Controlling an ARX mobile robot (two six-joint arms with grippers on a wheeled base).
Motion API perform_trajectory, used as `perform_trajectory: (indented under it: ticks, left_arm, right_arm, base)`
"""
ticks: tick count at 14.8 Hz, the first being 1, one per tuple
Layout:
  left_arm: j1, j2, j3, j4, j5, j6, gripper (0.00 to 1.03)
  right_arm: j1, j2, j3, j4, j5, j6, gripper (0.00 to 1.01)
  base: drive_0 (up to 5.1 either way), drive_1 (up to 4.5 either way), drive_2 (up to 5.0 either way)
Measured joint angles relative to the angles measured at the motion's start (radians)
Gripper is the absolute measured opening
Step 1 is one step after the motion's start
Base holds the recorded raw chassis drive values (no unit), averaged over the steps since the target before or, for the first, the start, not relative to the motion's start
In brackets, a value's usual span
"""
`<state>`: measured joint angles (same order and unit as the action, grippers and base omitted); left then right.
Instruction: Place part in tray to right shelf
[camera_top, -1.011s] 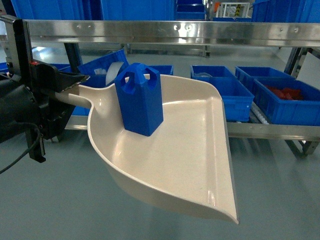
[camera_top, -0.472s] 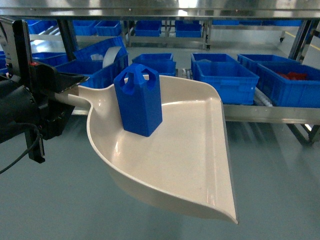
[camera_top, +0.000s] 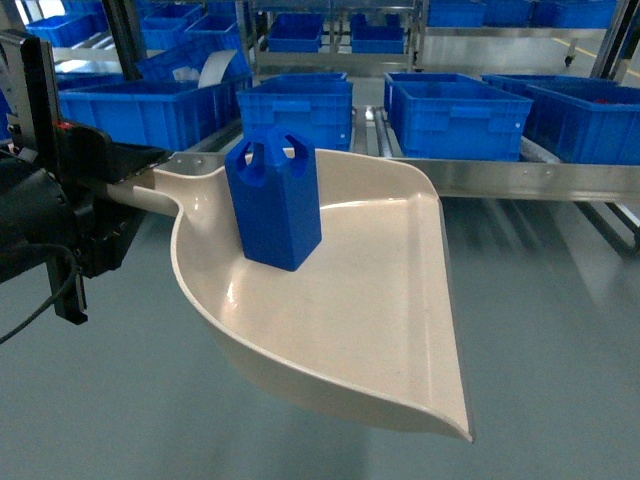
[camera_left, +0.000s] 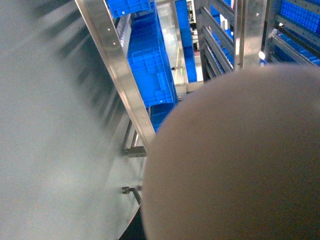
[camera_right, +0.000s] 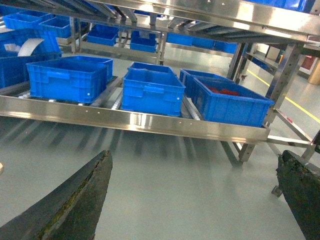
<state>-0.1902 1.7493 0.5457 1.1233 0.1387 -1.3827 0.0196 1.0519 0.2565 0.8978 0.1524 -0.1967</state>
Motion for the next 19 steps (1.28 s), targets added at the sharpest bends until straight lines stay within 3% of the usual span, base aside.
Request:
perform_trajectory:
  ticks: [13, 19]
  left_arm:
    - [0.000, 0.000, 0.000, -0.001, 0.000, 0.002, 0.17]
    - [0.000, 0.000, 0.000, 0.001, 0.000, 0.002, 0.17]
  right_arm:
    - [0.000, 0.000, 0.000, -0.002, 0.000, 0.000, 0.98]
    - [0.000, 0.000, 0.000, 0.000, 0.000, 0.000, 0.98]
  base:
    - [0.0, 0.07, -0.1]
    - [0.0, 4.24, -4.2]
